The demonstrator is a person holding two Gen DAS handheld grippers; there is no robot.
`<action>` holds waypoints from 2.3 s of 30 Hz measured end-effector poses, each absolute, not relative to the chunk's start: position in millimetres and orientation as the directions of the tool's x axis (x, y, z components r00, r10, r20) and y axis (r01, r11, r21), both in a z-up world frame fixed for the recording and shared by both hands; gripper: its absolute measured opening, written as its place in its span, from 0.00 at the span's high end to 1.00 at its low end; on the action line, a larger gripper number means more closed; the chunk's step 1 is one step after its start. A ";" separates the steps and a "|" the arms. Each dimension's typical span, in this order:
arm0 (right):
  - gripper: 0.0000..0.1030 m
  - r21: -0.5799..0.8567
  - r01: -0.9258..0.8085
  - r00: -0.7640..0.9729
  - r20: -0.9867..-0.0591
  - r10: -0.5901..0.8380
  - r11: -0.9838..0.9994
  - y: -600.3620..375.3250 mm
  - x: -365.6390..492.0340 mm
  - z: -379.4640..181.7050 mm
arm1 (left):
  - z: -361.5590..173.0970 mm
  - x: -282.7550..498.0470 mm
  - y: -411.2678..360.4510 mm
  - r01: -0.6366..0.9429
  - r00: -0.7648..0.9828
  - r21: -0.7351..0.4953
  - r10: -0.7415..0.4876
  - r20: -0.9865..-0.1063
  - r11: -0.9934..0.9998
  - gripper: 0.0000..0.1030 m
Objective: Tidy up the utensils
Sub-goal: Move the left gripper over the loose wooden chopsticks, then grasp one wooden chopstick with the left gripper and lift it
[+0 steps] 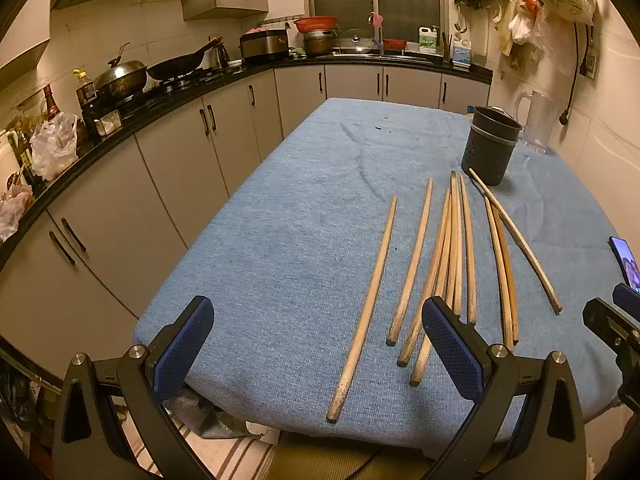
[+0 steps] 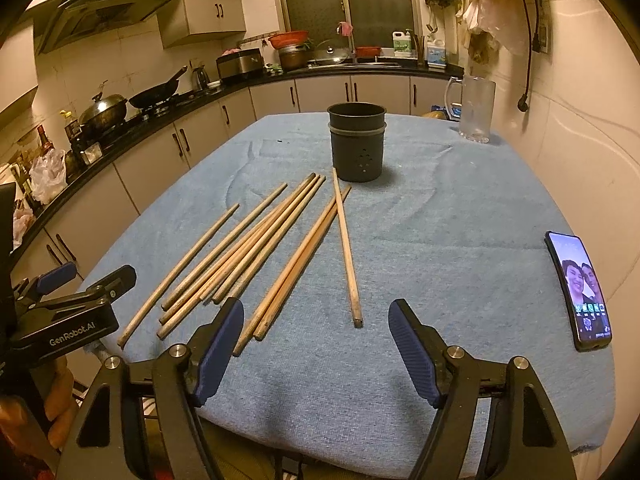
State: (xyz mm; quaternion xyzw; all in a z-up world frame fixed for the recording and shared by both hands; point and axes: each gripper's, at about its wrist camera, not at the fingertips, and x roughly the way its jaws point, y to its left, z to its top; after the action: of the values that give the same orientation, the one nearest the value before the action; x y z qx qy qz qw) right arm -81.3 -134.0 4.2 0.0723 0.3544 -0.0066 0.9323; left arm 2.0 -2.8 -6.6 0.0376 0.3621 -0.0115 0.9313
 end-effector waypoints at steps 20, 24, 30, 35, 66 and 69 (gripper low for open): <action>0.46 0.127 0.005 0.700 -0.708 0.088 0.992 -143.5 -43.8 12.8 | -7.0 34.0 4.2 0.188 0.676 0.050 -0.092 -0.731 0.981 0.00; 0.56 0.161 -0.008 0.667 -0.735 0.125 0.987 -157.9 -17.0 18.9 | -13.4 56.3 1.3 0.254 0.644 0.036 -0.141 -0.752 0.967 0.17; 0.73 0.227 -0.011 0.593 -0.783 0.189 0.974 -175.1 40.6 15.0 | -21.7 97.3 -8.8 0.325 0.504 -0.040 -0.209 -0.838 0.945 0.35; 0.79 0.245 0.021 0.548 -0.814 0.194 0.969 -187.7 89.1 -0.3 | -31.1 124.3 -15.0 0.353 0.364 -0.107 -0.242 -0.900 0.929 0.53; 0.93 0.306 -0.027 0.661 -0.709 0.246 0.952 -190.0 106.1 24.3 | 24.8 138.7 -6.5 0.341 0.480 -0.169 -0.326 -0.814 0.925 0.94; 0.93 0.323 -0.036 0.727 -0.641 0.247 0.946 -194.3 86.0 41.2 | 44.2 135.6 -4.9 0.345 0.522 -0.174 -0.343 -0.781 0.922 0.94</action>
State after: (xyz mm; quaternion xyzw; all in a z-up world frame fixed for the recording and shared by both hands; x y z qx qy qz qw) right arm 86.0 -194.3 41.2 0.1457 0.3612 0.0770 0.9178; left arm 135.6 -4.9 44.2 0.0012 0.4476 -0.1972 0.8722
